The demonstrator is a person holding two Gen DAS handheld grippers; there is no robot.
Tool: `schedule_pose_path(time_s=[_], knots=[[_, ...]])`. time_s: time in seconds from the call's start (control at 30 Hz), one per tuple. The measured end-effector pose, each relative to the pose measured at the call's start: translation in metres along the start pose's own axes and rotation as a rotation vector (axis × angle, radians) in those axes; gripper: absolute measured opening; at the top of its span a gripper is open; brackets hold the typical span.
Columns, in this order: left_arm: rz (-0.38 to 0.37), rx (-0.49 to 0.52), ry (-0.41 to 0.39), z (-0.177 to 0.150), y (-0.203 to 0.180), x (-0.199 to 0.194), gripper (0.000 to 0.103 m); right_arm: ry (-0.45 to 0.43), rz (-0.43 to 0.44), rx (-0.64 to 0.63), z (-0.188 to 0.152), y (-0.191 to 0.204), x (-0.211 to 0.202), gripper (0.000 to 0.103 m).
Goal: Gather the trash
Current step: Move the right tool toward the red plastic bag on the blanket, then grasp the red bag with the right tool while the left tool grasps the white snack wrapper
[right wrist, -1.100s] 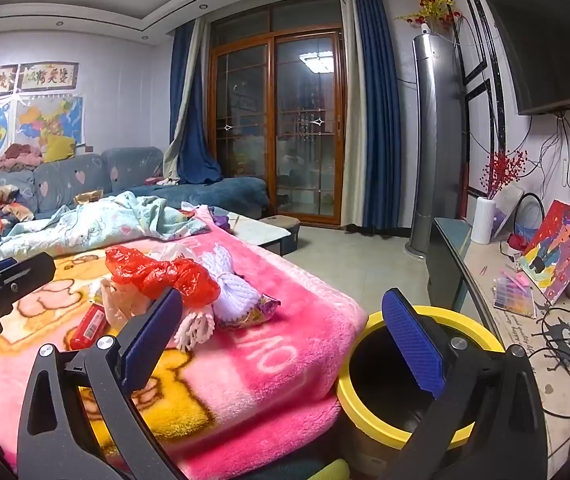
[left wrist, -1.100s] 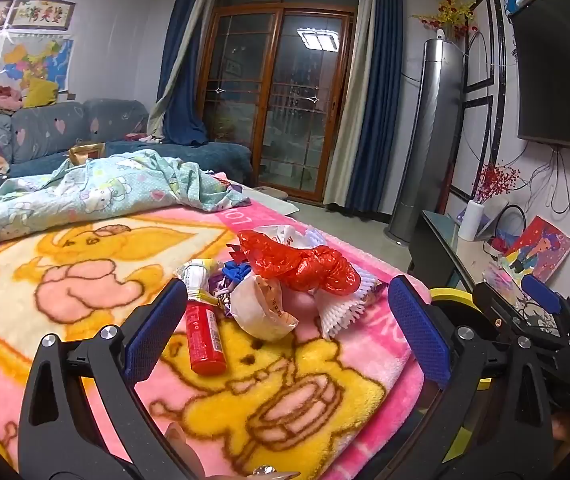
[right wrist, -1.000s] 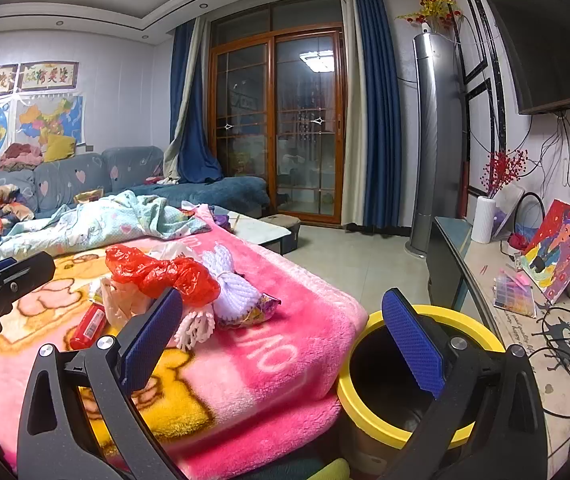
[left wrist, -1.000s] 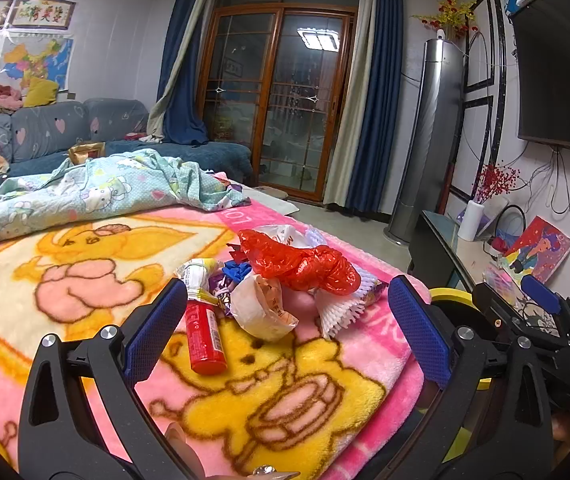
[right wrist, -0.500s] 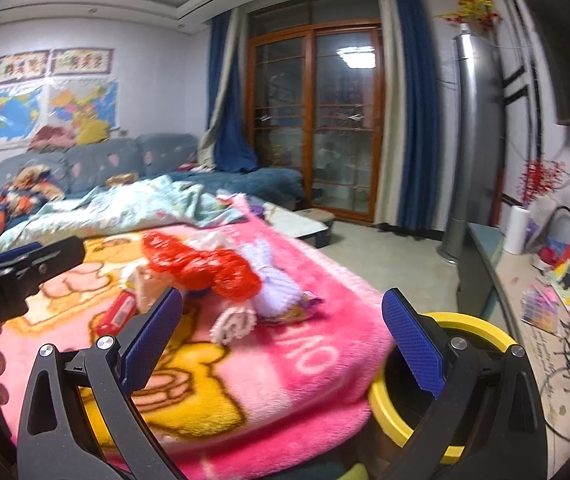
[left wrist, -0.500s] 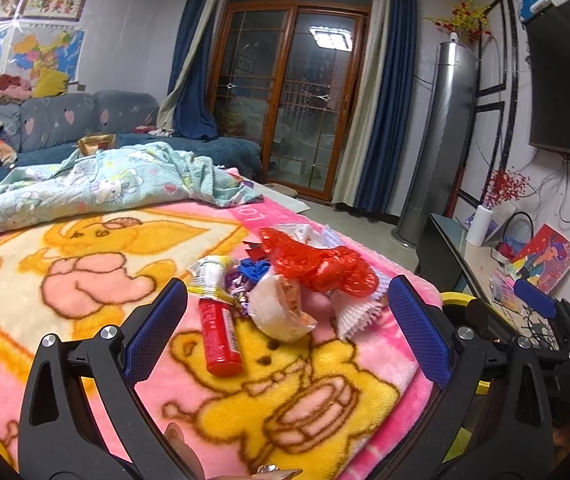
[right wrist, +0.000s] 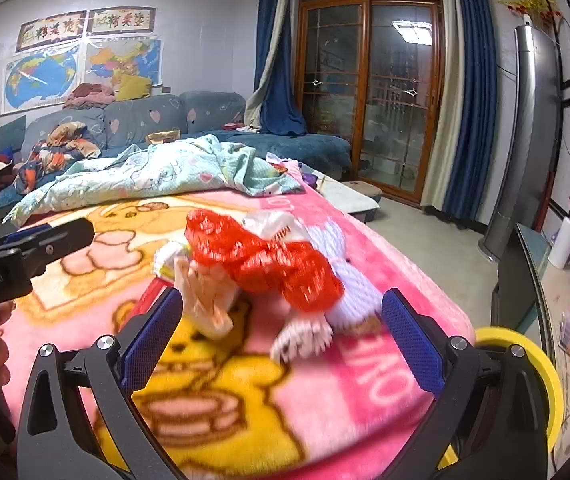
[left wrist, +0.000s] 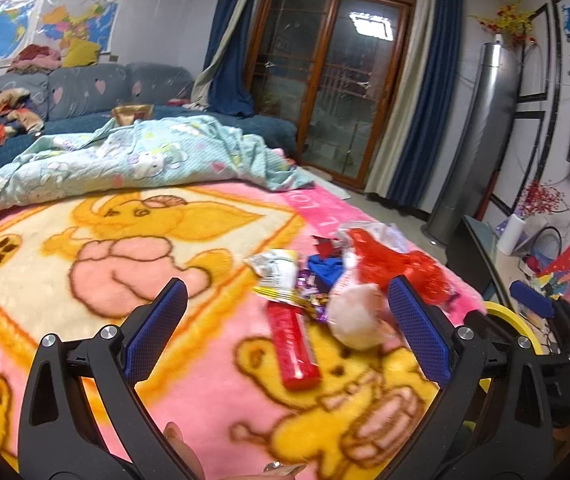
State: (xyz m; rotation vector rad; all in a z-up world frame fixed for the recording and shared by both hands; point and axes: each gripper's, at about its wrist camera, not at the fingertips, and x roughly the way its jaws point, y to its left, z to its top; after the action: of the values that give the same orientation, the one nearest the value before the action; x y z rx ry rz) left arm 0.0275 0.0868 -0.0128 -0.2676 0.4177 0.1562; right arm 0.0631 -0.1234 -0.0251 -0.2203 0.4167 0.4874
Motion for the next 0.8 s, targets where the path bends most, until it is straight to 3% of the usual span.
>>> schedule_pose_path(time_s=[0.4,0.67,0.8], knots=[[0.075,-0.003,0.165,0.018,0.016,0.071,0.092,0.108,0.002,-0.193,0.013,-0.002,0.053,0.096],[0.03,-0.035,0.288,0.013,0.016,0.119,0.092,0.193,-0.031,-0.341,0.009,0.001,0.093,0.096],[-0.007,-0.042,0.333,0.01,0.014,0.137,0.092,0.191,-0.042,-0.408,0.007,0.007,0.104,0.092]])
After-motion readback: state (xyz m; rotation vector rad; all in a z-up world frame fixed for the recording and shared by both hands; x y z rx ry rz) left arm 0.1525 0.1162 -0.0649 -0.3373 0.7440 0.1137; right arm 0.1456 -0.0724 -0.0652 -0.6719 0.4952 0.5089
